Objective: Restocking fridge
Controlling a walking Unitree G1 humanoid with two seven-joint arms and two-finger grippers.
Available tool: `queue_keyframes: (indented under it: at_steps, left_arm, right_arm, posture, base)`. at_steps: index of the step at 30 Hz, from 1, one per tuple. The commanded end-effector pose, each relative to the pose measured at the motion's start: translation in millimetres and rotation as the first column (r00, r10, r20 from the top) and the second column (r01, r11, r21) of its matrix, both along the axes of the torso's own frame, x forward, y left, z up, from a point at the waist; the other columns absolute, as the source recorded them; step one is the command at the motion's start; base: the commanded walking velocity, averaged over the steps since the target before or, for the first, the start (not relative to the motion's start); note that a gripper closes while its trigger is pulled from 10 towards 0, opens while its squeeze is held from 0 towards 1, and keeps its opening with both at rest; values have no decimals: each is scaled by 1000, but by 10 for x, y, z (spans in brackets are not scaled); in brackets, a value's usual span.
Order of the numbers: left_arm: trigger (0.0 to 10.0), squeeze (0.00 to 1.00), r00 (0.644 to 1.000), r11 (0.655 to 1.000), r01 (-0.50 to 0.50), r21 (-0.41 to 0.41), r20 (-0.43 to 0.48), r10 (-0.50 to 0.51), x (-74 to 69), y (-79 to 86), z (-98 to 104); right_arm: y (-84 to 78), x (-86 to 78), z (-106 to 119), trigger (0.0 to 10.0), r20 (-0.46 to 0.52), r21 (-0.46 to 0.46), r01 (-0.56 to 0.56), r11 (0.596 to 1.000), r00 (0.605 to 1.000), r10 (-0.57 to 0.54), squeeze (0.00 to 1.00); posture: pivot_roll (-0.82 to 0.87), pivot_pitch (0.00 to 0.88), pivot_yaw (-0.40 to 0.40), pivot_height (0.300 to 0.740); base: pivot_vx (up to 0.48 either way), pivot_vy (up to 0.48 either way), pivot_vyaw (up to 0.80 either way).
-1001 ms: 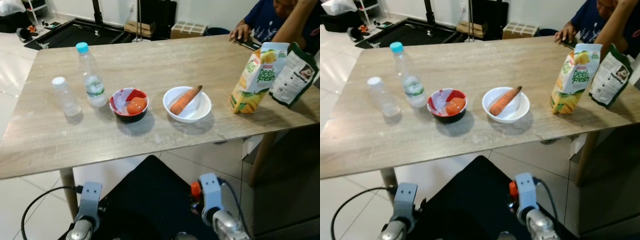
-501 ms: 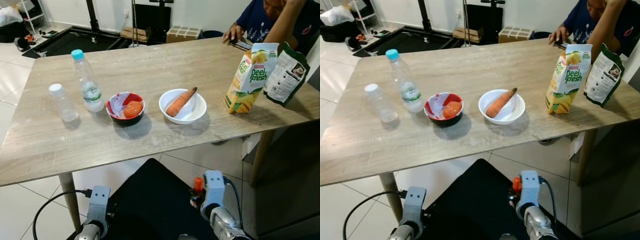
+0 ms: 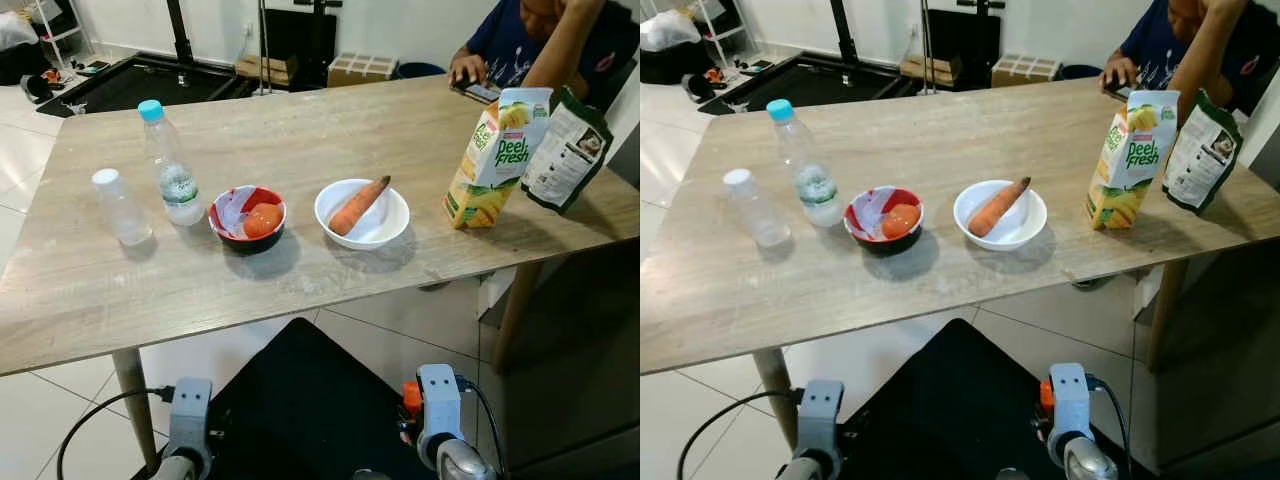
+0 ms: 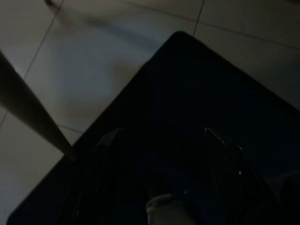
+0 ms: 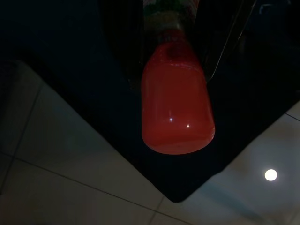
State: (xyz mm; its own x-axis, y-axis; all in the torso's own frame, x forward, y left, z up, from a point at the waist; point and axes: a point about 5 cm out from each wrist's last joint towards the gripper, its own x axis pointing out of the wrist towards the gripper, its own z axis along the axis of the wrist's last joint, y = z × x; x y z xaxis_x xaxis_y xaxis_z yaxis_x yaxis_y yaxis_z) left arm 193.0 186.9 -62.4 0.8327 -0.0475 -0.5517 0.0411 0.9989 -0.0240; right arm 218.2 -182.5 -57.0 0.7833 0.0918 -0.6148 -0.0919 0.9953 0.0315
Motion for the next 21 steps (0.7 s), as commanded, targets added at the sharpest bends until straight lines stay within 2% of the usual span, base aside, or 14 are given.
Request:
queue_keyframes:
  at_steps: [1, 5, 11, 14, 17, 19, 21]
  left_arm:
    - [10000, 0, 999, 1000, -26, 10, -46, 26, -95, 75, -55]
    - [10000, 0, 996, 1000, 16, -1, -93, -16, -216, 12, -127]
    - [10000, 0, 995, 999, -2, -39, -97, -2, -257, 12, -142]
    - [10000, 0, 993, 999, 42, -6, -113, -42, -269, -11, -155]
    - [10000, 0, 987, 993, 113, 39, -122, -108, -260, -25, -154]
    - [10000, 0, 988, 993, 97, 69, -125, -87, -236, 9, -147]
    - [10000, 0, 986, 993, 108, 58, -133, -99, -239, 8, -150]
  right_arm:
    - [6, -92, -64, 10000, -38, -19, -6, 1000, 999, 5, 0]
    - [-35, -129, -71, 10000, -28, -44, 0, 999, 1000, -2, 0]
    - [-16, -226, -117, 10000, -45, -24, -31, 999, 999, 30, 0]
    - [-57, -230, -115, 10000, -39, -38, 14, 999, 999, -16, 0]
    - [-68, -290, -147, 10000, -57, -50, 13, 999, 998, -16, 0]
    - [-78, -309, -162, 10000, -68, -61, 46, 997, 996, -50, 0]
    - [-53, -314, -165, 10000, -72, -42, 23, 999, 997, -26, 0]
  posture:
    - [-136, 132, 5, 740]
    - [-136, 124, -1, 740]
    - [-151, 134, 18, 740]
    - [-140, 150, 11, 740]
    - [-138, 124, 10, 740]
    - [-144, 144, 19, 740]
    - [-157, 134, 37, 740]
  base:
    - [0, 0, 0]
    - [0, 0, 0]
    - [0, 0, 0]
    - [0, 0, 0]
    - [0, 0, 0]
    - [0, 0, -272]
    - [0, 0, -556]
